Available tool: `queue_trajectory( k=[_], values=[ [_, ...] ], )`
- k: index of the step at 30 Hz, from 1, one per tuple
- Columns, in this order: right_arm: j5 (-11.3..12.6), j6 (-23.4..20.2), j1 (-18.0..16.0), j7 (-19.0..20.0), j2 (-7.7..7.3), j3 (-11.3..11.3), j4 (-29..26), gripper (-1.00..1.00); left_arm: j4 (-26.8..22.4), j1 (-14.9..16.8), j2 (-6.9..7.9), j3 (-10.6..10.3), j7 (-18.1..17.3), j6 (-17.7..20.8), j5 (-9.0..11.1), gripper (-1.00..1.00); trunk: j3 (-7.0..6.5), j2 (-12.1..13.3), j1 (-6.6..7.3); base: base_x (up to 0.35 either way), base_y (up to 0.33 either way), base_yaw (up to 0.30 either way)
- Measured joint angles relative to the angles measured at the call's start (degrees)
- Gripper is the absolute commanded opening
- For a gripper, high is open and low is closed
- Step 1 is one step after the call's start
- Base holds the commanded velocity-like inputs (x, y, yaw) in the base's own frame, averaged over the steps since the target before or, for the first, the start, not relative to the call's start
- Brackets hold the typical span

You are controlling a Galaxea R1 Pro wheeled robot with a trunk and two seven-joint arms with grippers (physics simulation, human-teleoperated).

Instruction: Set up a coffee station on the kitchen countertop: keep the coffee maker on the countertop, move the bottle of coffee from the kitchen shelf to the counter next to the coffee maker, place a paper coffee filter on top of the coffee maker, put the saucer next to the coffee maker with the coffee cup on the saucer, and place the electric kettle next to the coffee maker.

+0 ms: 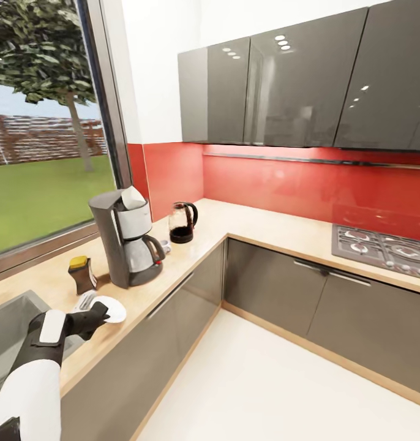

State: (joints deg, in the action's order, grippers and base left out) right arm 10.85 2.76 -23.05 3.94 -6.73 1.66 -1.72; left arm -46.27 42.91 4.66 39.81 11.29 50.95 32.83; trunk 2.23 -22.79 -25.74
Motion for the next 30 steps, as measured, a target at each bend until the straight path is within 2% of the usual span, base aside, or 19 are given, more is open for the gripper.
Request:
queue_trajectory(
  k=[7,30],
  values=[
    [0.0,0.0,0.0,-0.01,-0.01,0.0,0.0,1.0,0.02,0.0,0.02,0.07,0.04,-0.04,-0.02,-1.0,0.0,0.01,0.01,0.225,-0.104,0.0],
    [0.0,0.0,0.0,0.0,0.07,0.0,0.05,1.0,0.01,-0.17,0.85,0.41,0.09,-0.04,-0.84,-1.0,0.0,0.01,-0.01,0.045,-0.002,0.0]
  ],
)
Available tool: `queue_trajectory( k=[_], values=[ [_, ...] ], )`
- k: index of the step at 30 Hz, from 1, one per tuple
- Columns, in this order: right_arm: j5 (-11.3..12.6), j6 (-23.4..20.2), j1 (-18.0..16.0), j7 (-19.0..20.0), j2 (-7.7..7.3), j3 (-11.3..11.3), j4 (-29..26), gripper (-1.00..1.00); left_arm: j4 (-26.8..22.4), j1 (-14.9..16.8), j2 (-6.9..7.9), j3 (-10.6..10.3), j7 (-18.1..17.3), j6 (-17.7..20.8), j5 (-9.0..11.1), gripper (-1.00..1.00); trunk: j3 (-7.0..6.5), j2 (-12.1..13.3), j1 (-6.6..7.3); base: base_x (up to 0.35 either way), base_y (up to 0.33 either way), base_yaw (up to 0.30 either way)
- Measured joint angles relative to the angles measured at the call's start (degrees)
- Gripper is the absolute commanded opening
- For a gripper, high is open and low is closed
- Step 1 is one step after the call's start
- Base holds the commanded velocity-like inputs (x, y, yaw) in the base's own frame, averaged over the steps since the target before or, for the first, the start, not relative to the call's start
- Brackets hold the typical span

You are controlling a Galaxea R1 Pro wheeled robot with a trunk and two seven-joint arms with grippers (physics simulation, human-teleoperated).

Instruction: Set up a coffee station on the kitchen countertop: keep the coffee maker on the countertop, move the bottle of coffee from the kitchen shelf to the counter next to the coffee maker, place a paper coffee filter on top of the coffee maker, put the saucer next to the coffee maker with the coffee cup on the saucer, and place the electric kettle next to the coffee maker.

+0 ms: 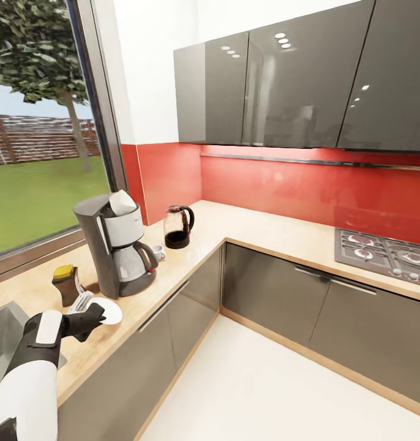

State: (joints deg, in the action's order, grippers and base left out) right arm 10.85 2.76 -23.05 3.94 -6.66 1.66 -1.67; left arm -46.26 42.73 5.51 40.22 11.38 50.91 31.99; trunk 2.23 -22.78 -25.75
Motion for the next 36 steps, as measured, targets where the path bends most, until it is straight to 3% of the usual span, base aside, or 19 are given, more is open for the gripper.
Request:
queue_trajectory(
  k=[5,9,14,23,36],
  values=[
    [0.0,0.0,0.0,0.0,0.0,0.0,0.0,1.0,0.0,-0.19,0.16,0.09,0.12,0.02,-0.1,-1.0,0.0,0.0,0.0,0.0,0.0,0.0],
    [0.0,0.0,0.0,0.0,0.0,0.0,0.0,1.0,-0.03,-0.86,0.41,0.11,0.12,-0.23,1.59,-1.0,-0.01,-0.01,0.0,0.0,0.0,0.0],
    [0.0,-0.02,0.0,0.0,0.0,0.0,0.0,1.0,-0.03,-1.03,0.51,0.09,0.27,-0.3,2.25,-1.0,-0.01,-0.02,0.0,0.007,0.0,0.0],
    [0.0,0.0,0.0,-0.01,0.0,0.0,0.0,1.0,-0.11,-1.09,0.59,0.08,0.51,-0.37,2.22,-1.0,-0.02,-0.04,0.02,0.09,0.0,0.0],
    [0.0,0.0,0.0,-0.09,0.0,0.0,0.01,1.0,-0.51,-1.22,2.48,0.11,0.58,-0.23,1.13,-1.0,-0.01,-0.01,0.0,0.002,0.0,0.0]
  ],
)
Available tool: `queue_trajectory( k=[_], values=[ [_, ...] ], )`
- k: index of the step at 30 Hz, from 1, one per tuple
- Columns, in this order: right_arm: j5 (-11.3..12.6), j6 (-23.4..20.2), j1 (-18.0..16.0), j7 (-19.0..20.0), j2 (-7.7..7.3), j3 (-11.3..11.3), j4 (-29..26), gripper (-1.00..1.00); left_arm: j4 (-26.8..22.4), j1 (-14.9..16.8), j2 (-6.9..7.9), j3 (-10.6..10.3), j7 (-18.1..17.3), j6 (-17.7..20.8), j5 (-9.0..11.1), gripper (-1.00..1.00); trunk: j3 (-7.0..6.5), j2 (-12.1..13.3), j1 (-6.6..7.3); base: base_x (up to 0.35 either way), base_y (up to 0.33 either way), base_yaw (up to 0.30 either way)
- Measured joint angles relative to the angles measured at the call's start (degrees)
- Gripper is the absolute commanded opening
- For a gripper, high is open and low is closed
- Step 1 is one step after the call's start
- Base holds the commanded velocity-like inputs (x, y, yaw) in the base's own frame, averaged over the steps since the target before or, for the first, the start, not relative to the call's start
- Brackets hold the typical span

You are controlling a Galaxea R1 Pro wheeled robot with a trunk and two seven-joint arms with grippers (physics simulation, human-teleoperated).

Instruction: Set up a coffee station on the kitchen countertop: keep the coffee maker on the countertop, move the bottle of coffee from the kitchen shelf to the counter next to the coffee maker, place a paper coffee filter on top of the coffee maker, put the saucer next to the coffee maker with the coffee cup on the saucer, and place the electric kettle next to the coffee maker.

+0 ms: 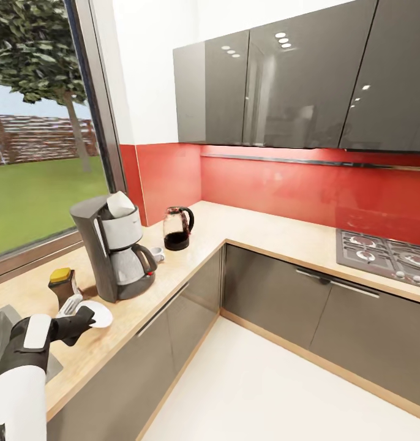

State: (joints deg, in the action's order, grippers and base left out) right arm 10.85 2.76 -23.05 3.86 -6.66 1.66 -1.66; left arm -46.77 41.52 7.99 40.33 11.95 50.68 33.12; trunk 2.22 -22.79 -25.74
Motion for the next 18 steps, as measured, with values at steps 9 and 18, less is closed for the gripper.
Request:
queue_trajectory(
  k=[9,18],
  values=[
    [0.0,0.0,0.0,0.0,0.0,0.0,0.02,1.0,-0.01,-0.01,0.11,0.0,0.12,-1.92,-1.04,1.0,0.01,0.01,0.0,0.0,0.0,0.0],
    [0.0,0.0,0.0,0.0,0.0,0.0,0.0,1.0,-0.18,-0.01,0.02,-0.08,0.08,-1.97,-0.48,1.0,0.01,0.01,0.0,-0.001,0.0,0.0]
  ],
)
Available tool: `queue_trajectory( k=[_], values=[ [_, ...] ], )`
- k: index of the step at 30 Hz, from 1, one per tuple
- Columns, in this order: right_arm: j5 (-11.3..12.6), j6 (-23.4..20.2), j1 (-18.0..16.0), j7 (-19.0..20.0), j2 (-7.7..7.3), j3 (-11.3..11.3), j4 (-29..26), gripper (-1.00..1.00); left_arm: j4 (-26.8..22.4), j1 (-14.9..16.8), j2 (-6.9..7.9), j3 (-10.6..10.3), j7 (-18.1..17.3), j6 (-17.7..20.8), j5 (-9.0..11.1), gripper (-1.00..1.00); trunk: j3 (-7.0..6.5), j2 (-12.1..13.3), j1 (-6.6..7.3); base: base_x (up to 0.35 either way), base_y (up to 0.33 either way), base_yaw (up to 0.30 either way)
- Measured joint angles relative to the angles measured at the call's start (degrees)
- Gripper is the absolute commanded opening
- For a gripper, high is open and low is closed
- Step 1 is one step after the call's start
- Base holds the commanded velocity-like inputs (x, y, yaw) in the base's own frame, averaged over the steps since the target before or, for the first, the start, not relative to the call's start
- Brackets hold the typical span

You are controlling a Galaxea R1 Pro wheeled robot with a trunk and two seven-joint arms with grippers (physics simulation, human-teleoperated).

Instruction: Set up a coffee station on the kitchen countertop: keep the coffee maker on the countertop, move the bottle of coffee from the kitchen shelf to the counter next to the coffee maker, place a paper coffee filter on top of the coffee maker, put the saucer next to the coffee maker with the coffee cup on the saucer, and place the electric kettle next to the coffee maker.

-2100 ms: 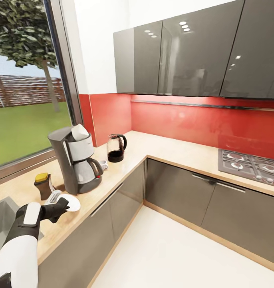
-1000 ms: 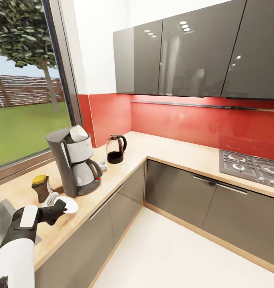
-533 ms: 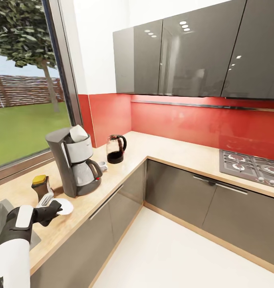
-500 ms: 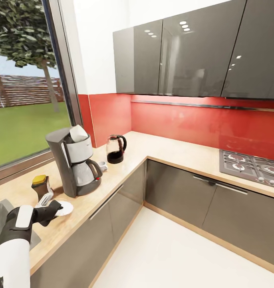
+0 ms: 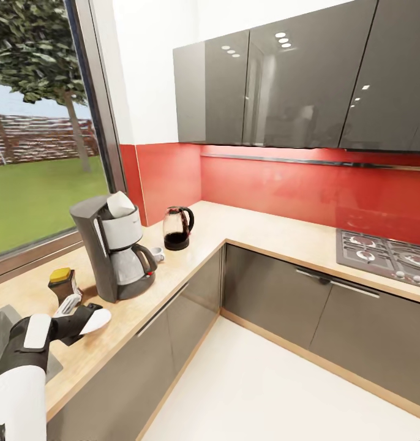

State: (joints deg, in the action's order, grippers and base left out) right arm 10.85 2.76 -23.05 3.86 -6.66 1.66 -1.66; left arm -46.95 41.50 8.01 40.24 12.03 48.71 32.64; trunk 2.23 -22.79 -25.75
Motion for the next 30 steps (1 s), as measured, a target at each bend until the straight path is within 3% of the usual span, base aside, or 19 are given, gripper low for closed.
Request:
queue_trajectory(
  k=[12,24,26,27,28,30],
  values=[
    [0.0,0.0,0.0,0.0,0.0,0.01,0.01,1.0,-0.01,0.01,-0.08,-0.1,-0.17,0.01,0.09,1.0,0.0,-0.01,-0.03,-0.258,0.0,0.0],
    [0.0,0.0,0.0,0.0,0.0,0.01,0.04,1.0,0.12,0.0,-0.65,-0.42,-1.26,0.7,0.25,1.0,0.0,0.0,0.0,-0.03,0.0,-0.009],
    [0.0,0.0,0.01,0.0,0.0,0.01,0.06,1.0,0.38,0.01,-1.06,-0.76,-3.54,1.7,0.49,1.0,0.0,0.0,0.0,0.0,0.0,-0.176],
    [0.0,0.0,0.01,0.0,-0.01,0.0,0.04,1.0,0.46,0.01,-1.3,-1.72,-6.29,3.35,0.54,1.0,0.0,0.0,0.0,0.0,0.0,-0.244],
    [0.0,0.0,0.01,0.0,-0.01,0.0,0.01,1.0,0.5,-0.5,-1.47,-5.27,-11.51,6.32,1.11,1.0,0.0,0.0,0.0,0.0,0.0,-0.253],
    [0.0,0.0,0.02,-0.04,-0.01,0.0,-0.02,1.0,0.23,-1.96,-1.48,-11.76,-17.87,7.69,1.69,1.0,0.0,0.0,0.0,0.0,0.0,-0.258]
  ],
)
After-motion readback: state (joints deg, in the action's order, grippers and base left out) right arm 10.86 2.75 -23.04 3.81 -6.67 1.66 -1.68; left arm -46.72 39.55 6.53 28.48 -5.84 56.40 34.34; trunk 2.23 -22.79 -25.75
